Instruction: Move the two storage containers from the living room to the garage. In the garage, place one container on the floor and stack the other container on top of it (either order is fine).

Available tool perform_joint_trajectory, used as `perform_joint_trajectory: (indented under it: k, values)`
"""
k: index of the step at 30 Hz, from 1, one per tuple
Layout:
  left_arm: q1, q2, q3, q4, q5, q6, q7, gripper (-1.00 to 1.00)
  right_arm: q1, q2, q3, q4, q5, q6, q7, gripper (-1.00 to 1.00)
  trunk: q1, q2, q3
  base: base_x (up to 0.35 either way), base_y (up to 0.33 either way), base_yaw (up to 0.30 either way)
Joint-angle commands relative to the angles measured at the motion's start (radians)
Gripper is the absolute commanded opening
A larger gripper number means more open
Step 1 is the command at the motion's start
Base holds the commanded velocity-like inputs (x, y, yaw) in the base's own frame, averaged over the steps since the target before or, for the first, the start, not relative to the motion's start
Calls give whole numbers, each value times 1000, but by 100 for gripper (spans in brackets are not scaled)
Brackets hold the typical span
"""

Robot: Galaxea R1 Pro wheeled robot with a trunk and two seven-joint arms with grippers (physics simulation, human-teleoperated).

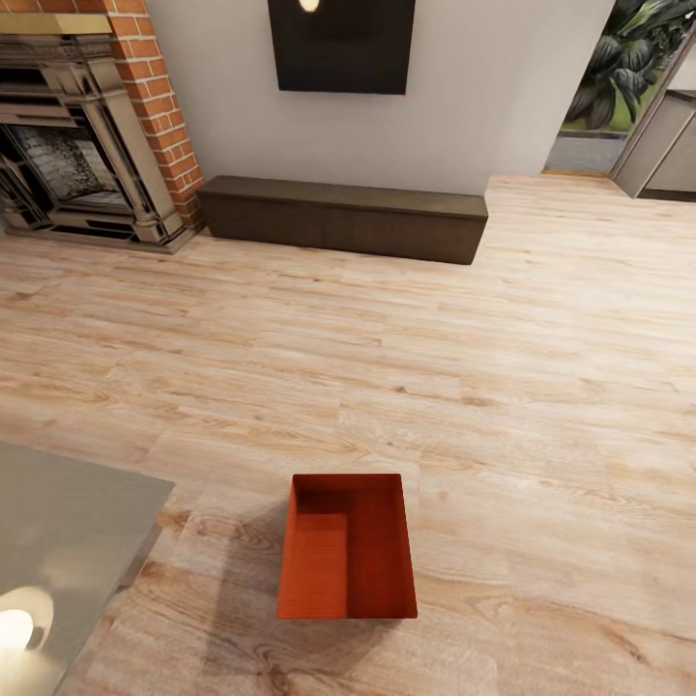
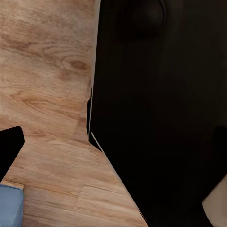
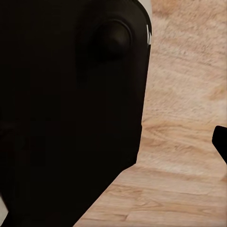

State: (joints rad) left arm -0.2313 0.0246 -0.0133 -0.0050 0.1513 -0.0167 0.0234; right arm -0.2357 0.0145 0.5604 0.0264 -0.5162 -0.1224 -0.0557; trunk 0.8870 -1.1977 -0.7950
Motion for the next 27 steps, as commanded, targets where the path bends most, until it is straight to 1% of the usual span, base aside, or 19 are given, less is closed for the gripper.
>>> perform_joint_trajectory:
  k: [1, 7, 9, 12, 14, 16, 18, 19, 20, 21, 23, 24, 26, 27]
  values:
    - [0, 0, -2, 0, 8, -2, 1, 100, -1, 1, 8, 3, -8, -5, -1, 100, 0, 0, -1, 0, 0, 0]
    - [0, 0, -2, 0, 8, -2, 1, 100, -1, 1, 9, 3, -8, -5, -2, 100, 0, 0, -1, 0, 0, 0]
    - [0, -5, -1, 0, 5, -2, 4, 100, -1, 2, 8, 3, -9, -4, -3, 100, 0, 0, -1, 0, 0, 0]
    - [0, -4, 2, -5, 3, 4, 11, 100, -1, 4, 15, -2, -1, -2, -4, 100, 0, 0, -1, 0, 0, 0]
    - [0, -3, 1, -10, 0, 9, 12, 100, -1, 3, 16, -12, -1, -1, -8, 100, 0, 0, -1, 0, 0, 0]
    - [-1, -2, -1, -35, -3, 12, 9, 100, -1, -7, 16, -59, 0, 5, -12, 100, 0, 0, -1, 0, 0, 0]
    - [-1, -2, -1, -85, -3, 17, 6, 100, -1, -15, 16, -120, 0, 9, -13, 100, 0, 0, -1, 0, 0, 0]
    - [-2, -2, -2, -130, -4, 29, 5, 100, -1, -20, 16, -165, 0, 15, -16, 100, 0, 0, -1, 0, 0, 0]
    - [-2, -1, -2, -179, -4, 55, 5, 100, -1, -27, 16, -210, 1, 27, -21, 100, 0, 0, -1, 0, 0, 0]
    - [-2, -1, -2, -205, -4, 73, 5, 100, -1, -31, 16, -232, 1, 37, -24, 100, 0, 0, -1, 0, 0, 0]
    - [-2, 4, -2, -325, -4, 168, 7, 100, 0, -45, 15, -309, 1, 95, -39, 100, 0, 0, -1, 0, 0, 0]
    - [-2, 6, -2, -359, -4, 193, 7, 100, -1, -48, 15, -326, 1, 113, -43, 100, 0, 0, -1, 0, 0, 0]
    - [-2, 11, -1, -501, -4, 293, 9, 100, -9, -55, 14, -378, 0, 186, -52, 100, 0, 0, -1, 0, 0, 0]
    - [-2, 11, -1, -536, -4, 317, 9, 100, -15, -56, 14, -389, 0, 201, -54, 100, 0, 0, -1, 0, 0, 0]
